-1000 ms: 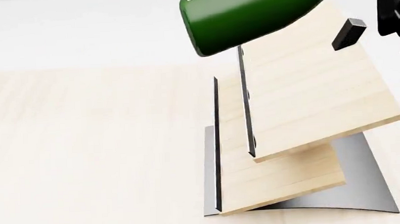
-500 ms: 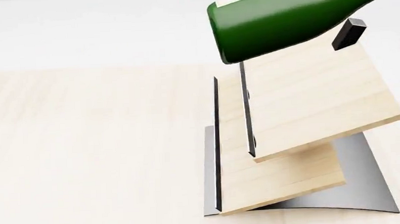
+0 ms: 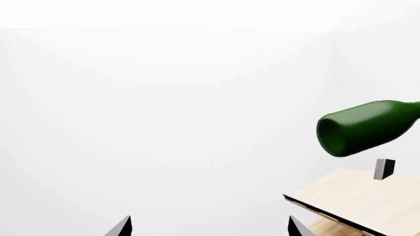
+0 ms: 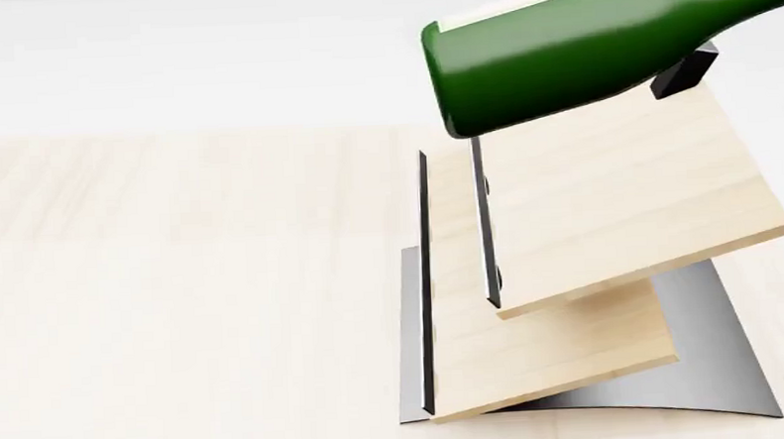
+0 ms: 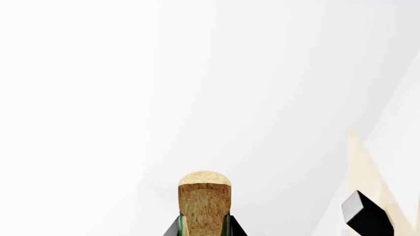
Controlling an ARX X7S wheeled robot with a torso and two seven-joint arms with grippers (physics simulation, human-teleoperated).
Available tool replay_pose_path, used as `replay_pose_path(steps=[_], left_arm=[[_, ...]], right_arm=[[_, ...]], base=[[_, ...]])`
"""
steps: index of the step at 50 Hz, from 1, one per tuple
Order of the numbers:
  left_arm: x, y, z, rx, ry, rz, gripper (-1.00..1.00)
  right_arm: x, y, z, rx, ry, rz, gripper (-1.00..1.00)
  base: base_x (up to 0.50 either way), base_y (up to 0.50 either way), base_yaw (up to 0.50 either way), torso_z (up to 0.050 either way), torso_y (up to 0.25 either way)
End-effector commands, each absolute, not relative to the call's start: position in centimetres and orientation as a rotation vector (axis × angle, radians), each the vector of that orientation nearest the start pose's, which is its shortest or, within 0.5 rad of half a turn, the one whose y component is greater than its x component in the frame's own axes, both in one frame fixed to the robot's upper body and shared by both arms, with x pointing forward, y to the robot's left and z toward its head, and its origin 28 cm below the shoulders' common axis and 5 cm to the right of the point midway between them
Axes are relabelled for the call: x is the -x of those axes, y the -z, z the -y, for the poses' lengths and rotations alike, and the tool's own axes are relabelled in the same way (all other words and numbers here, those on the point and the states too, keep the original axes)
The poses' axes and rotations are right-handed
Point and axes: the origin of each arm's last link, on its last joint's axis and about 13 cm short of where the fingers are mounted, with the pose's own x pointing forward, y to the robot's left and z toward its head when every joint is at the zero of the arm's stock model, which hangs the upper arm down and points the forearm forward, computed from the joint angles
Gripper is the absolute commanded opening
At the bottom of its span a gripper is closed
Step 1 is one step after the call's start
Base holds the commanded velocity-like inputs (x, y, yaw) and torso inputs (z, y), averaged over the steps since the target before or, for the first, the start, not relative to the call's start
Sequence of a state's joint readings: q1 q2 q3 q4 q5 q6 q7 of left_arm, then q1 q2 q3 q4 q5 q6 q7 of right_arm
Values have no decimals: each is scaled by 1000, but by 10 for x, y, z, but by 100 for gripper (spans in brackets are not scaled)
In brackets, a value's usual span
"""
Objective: Put the wine bottle on the wine rack.
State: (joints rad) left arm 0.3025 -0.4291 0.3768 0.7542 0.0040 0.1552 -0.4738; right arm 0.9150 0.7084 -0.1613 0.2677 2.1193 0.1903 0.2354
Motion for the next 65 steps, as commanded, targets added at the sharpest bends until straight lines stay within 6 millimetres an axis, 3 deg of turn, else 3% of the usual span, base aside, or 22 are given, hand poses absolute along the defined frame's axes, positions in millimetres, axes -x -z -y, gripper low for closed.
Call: replay_pose_path(steps=[1, 65], left_arm=[[-118, -117, -191, -18, 88, 525, 100], [-118, -116, -190, -21, 91, 522, 100]], right_arm=[[-325, -273, 239, -1323, -313, 262, -100], [-324, -239, 240, -1289, -205, 328, -100]], base=[[0, 0, 0, 0, 0], [0, 0, 0, 0, 1]])
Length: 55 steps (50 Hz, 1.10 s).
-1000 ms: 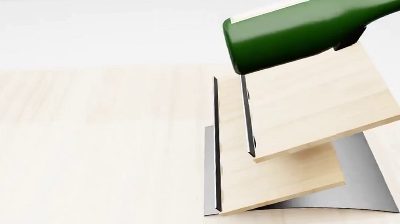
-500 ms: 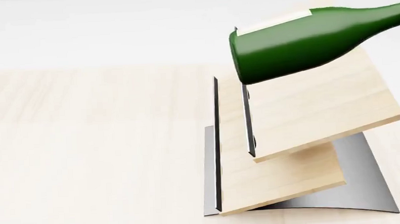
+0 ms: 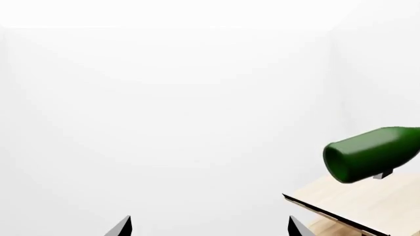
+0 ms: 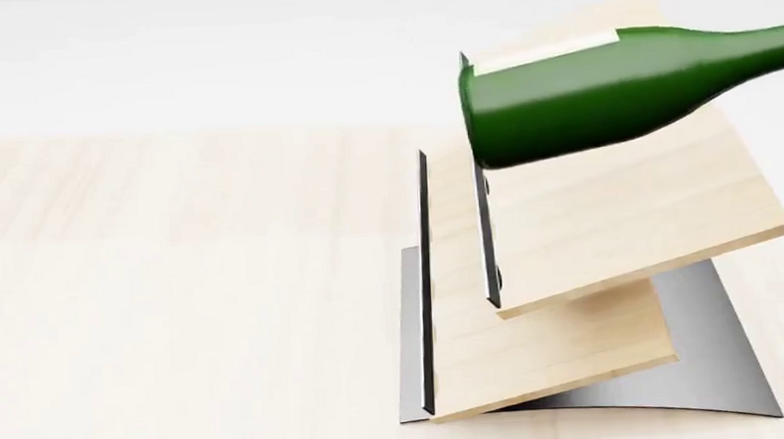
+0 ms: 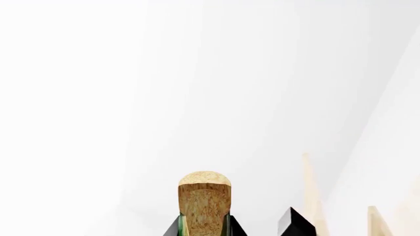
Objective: Put the wine bottle on the wine rack.
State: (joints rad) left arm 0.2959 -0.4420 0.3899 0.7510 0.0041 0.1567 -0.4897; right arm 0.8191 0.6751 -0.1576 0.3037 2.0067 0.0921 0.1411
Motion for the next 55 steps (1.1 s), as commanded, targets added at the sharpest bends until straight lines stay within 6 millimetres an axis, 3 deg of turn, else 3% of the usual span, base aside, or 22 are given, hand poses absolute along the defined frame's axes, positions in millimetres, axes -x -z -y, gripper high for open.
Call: replay_pose_path(steps=[1, 55], left_arm=[[-118, -116, -190, -20, 91, 522, 100], [-118, -116, -190, -22, 92, 523, 100]], right_arm=[[-324, -239, 239, -1285, -206, 326, -100], [-327, -216, 244, -1274, -155, 298, -100]], base=[[0, 0, 0, 0, 0], [0, 0, 0, 0, 1]])
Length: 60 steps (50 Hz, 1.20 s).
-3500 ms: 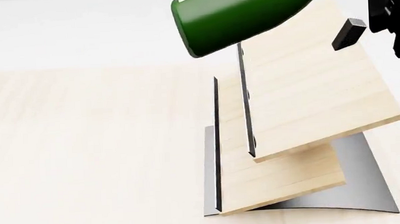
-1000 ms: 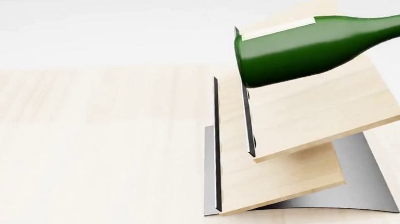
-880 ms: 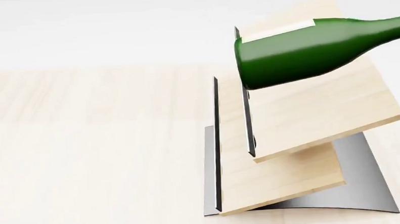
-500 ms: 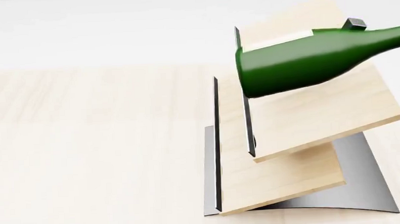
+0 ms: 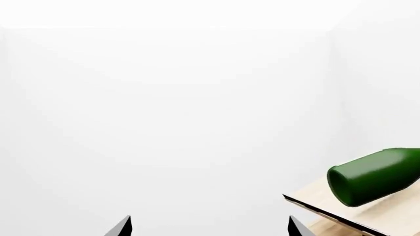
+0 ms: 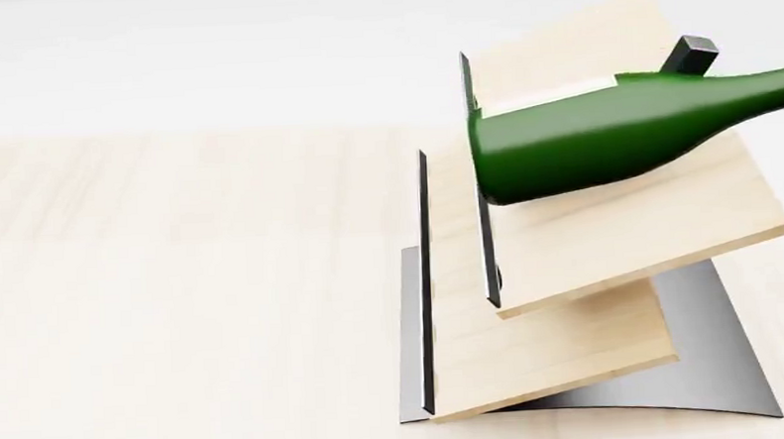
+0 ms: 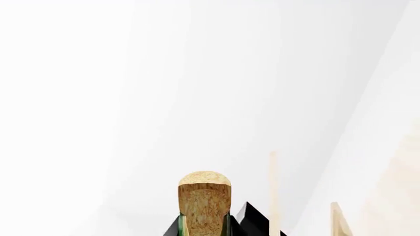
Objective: Put the wine bottle on the wine rack.
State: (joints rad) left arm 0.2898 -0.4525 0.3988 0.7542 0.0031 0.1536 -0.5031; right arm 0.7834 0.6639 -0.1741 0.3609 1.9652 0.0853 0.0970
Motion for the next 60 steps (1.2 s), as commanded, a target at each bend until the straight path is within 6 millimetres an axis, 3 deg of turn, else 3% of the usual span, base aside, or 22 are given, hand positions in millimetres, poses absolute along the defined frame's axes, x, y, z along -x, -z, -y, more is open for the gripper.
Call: replay_pose_path(steps=[1, 60], left_arm=[[-118, -116, -190, -22, 92, 524, 100], [-118, -116, -190, -21, 90, 522, 100]], right_arm=[[-327, -216, 244, -1274, -156, 298, -100], [-328, -207, 239, -1200, -164, 275, -100]], base=[[0, 0, 0, 0, 0], [0, 0, 0, 0, 0]])
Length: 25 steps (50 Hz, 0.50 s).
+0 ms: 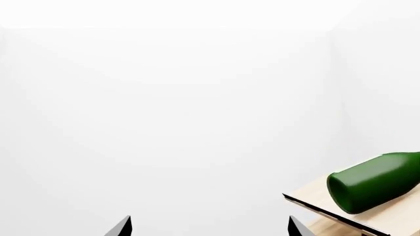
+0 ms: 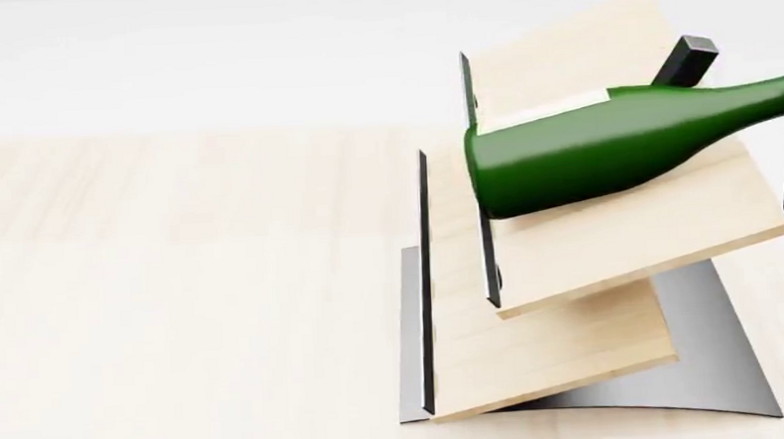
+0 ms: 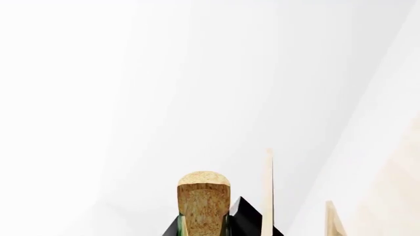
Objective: Put the wine bottle on the wine rack.
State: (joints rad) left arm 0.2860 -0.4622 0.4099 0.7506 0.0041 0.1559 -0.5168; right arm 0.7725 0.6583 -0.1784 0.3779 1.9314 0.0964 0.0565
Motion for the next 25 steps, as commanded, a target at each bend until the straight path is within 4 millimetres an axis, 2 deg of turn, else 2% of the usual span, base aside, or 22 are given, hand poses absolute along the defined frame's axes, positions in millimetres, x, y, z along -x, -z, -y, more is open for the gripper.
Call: replay_pose_path(steps=[1, 25], left_arm=[[-118, -116, -190, -21, 91, 522, 100], [-118, -116, -190, -21, 90, 522, 100]], right_arm=[[-327, -208, 238, -1198, -167, 276, -100], [-323, -212, 236, -1120, -180, 303, -100]], base=[[0, 0, 0, 0, 0], [0, 0, 0, 0, 0]])
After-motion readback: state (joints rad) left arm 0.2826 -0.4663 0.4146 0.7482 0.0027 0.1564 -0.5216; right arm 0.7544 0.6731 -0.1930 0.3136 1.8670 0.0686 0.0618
